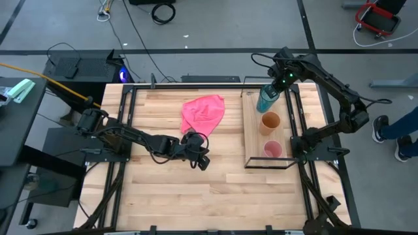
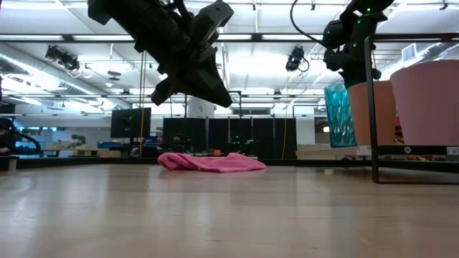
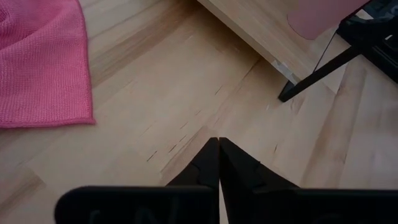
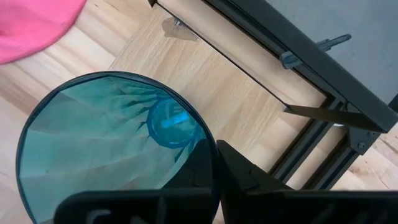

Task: Stack small to large cups/mugs on shelf
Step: Put the blue glass cup on the shelf, then return to Home Position

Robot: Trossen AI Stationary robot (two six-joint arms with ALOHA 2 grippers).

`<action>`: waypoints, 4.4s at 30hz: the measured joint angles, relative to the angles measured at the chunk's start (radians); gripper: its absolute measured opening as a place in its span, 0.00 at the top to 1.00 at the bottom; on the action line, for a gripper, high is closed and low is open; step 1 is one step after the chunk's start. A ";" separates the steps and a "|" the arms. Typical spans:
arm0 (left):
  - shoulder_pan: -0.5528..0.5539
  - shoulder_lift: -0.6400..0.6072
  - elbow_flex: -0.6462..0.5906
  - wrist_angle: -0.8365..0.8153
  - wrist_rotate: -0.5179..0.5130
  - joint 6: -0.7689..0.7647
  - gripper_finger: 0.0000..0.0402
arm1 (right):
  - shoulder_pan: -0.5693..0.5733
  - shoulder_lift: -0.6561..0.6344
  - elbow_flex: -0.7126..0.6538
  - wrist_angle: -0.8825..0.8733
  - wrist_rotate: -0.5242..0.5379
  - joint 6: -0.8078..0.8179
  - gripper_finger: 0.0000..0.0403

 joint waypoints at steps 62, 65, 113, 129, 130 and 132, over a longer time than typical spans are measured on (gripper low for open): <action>0.001 0.000 0.000 0.011 0.001 -0.089 0.97 | -0.011 -0.279 0.001 -0.008 0.003 0.176 0.72; 0.005 -0.005 0.000 0.095 0.000 -0.114 0.96 | -0.011 -0.348 0.001 0.009 -0.083 0.250 0.73; -0.100 -0.903 0.002 0.191 0.127 0.668 0.92 | 0.951 -0.600 0.003 1.091 -0.683 0.330 0.73; 0.176 -0.973 0.001 0.073 0.021 0.733 0.95 | 0.817 -0.686 0.003 0.876 -0.258 0.170 0.73; 0.222 -0.977 0.001 0.072 0.059 0.752 0.95 | 0.794 -0.687 0.003 0.871 -0.247 0.144 0.73; 0.308 -0.980 0.001 0.070 0.108 0.801 0.94 | 0.748 -0.690 0.003 0.845 -0.197 0.104 0.73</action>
